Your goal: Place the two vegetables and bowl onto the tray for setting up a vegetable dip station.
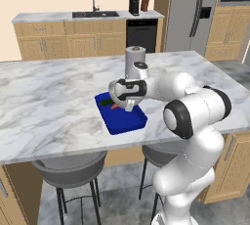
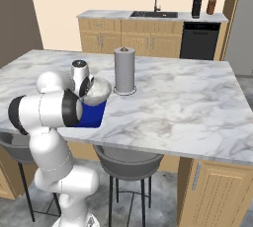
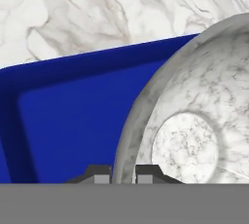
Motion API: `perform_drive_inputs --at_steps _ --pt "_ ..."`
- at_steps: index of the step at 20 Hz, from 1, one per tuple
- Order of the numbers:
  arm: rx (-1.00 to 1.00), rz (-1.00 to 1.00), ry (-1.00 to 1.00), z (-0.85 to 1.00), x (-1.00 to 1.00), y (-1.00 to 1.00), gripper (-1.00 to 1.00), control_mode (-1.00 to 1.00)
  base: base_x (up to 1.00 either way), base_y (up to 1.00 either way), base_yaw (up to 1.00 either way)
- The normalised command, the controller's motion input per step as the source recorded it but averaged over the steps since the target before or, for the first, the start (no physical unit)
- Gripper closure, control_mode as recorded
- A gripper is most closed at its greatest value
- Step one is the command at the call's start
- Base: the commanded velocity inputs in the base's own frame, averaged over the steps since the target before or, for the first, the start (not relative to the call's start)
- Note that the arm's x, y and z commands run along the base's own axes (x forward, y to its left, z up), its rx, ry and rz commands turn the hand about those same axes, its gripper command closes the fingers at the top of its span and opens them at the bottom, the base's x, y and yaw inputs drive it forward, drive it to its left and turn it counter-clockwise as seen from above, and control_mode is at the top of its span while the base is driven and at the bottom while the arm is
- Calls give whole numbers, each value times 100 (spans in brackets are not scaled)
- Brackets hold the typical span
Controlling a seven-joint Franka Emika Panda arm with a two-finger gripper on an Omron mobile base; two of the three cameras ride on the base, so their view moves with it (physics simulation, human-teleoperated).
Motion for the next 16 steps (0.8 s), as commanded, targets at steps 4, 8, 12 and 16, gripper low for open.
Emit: perform_drive_inputs --at_steps 4,8,12,16 --pt "0 4 0 -7 -11 7 100 -100 0 0 0" --pt "0 5 0 -12 -11 5 100 -100 0 0 0" --pt "0 6 0 -22 -10 0 100 -100 0 0 0" --pt "0 5 0 -28 -3 0 100 -100 0 0 0"
